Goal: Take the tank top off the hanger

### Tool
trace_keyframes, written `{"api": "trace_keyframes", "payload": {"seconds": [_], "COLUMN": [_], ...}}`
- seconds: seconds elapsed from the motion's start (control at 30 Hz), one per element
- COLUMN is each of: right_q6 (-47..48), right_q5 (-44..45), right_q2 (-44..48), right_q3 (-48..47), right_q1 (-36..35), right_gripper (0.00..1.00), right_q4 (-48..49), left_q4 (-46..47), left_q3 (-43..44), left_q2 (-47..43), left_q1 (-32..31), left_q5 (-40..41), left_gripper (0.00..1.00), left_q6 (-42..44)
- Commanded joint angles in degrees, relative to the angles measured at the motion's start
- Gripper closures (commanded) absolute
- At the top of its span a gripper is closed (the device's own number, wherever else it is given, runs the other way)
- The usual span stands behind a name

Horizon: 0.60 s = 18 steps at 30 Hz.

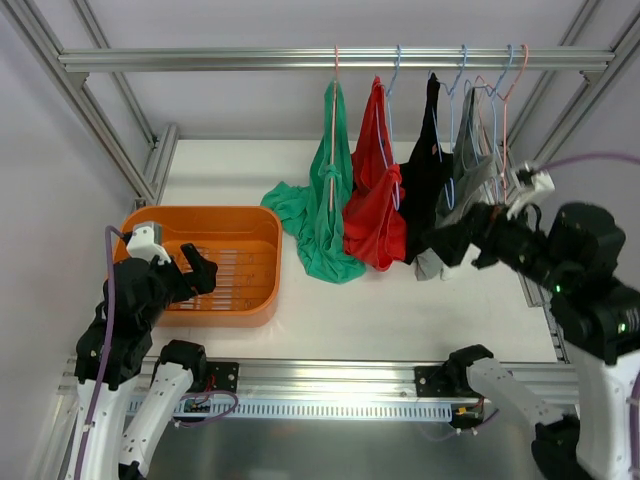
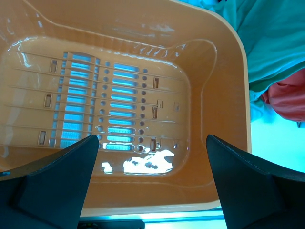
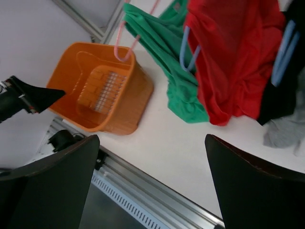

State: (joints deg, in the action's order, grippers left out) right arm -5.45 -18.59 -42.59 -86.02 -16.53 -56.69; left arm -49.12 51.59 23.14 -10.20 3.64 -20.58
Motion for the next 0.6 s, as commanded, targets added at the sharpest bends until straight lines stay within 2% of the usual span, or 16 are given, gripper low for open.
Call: {"api": "trace_keyframes", "payload": {"seconds": [0.0,0.03,0.07,0.1,0.17,0.2,0.37,0.47,0.57], "right_q6": [-4.1,-2.8,-1.8,-1.0,1.5,2.1,4.9,7.6,8.6], "right_q5": [0.8,4.8,14.1,18.1,25.9,31.5,48.5,54.8,54.8], "right_q2": [-12.8,-15.7,-18.6,-24.7,-30.8,-33.6,-50.6,-55.9,-60.0], "right_q3": [-10.6,-14.1,-21.4,-25.1,-34.2,-36.3,-47.9,-50.8,-52.4], "right_q1": [-8.5,-12.3,-16.6,-23.6,-28.4,-31.6,-35.5,-35.4,-34.4], "right_gripper": [0.0,0.01,0.0,0.01,0.02,0.07,0.13,0.19,0.3], "right_q4": [5.5,4.7,3.9,1.8,0.8,1.2,2.6,5.9,7.0], "left_q4": [2.9,3.2,3.2,3.2,3.3,3.3,3.3,3.4,3.4], "left_q3": [-0.5,-0.6,-0.6,-0.8,-0.9,-0.9,-1.0,-1.1,-1.0], "left_q2": [-1.2,-1.7,-1.9,-2.1,-2.2,-2.1,-2.0,-2.1,-1.9], "left_q1": [-0.4,-0.4,-0.5,-0.5,-0.5,-0.5,-0.5,-0.5,-0.6], "left_q5": [0.1,0.1,0.2,0.2,0.3,0.4,0.6,0.4,0.1], "left_gripper": [0.01,0.01,0.01,0.01,0.01,0.01,0.01,0.01,0.01], "left_q6": [-1.4,-1.5,-1.5,-1.6,-1.6,-1.6,-1.7,-1.7,-1.6]}}
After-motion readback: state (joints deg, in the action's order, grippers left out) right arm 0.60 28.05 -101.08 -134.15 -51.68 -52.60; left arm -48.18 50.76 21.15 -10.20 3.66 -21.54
